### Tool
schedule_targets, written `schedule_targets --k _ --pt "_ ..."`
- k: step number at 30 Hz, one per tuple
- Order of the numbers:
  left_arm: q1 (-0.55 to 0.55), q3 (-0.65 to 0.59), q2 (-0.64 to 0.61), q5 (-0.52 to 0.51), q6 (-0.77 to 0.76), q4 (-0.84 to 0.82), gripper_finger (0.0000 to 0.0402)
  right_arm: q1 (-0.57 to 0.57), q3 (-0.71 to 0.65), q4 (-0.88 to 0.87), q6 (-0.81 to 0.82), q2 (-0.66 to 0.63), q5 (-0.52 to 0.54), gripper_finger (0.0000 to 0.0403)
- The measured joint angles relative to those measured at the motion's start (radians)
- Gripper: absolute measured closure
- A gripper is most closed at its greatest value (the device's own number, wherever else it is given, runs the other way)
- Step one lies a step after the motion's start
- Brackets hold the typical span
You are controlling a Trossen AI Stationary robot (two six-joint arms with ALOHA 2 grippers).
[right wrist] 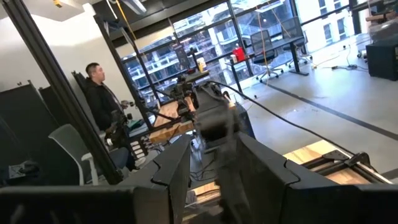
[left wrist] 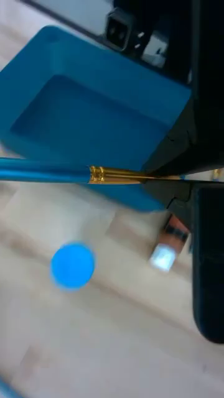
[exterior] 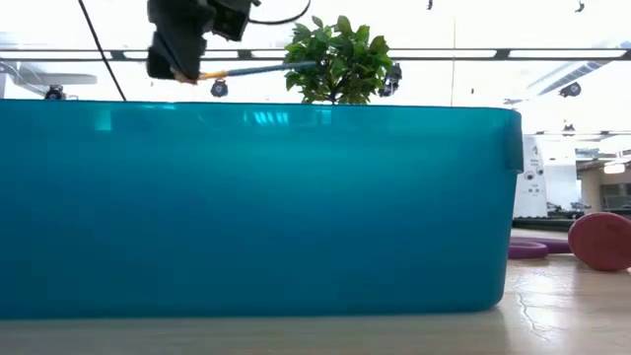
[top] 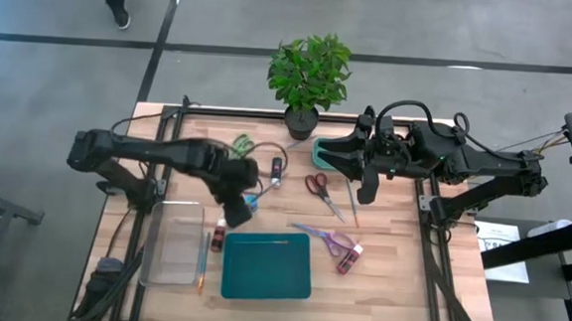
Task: Pick & Place Paint Supplies
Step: Put the blue paint brush into the blue bin
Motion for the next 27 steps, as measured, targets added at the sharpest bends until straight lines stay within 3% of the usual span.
schedule_targets --k 9,14,27 --pt "-0.196 0.0 0.013 0.008 -0.169 0.082 0.0392 0.0 0.0 0.0 0.016 0.0 -0.025 0.0274" --pt "-0.264 0.005 0.104 0.075 -0.184 0.092 0.0392 0.0 0.0 -0.003 0.022 0.0 -0.03 0.0274" --pt "-0.286 0.052 0.286 0.169 -0.15 0.05 0.0392 0.01 0.0 -0.011 0.023 0.0 -0.059 0.0274"
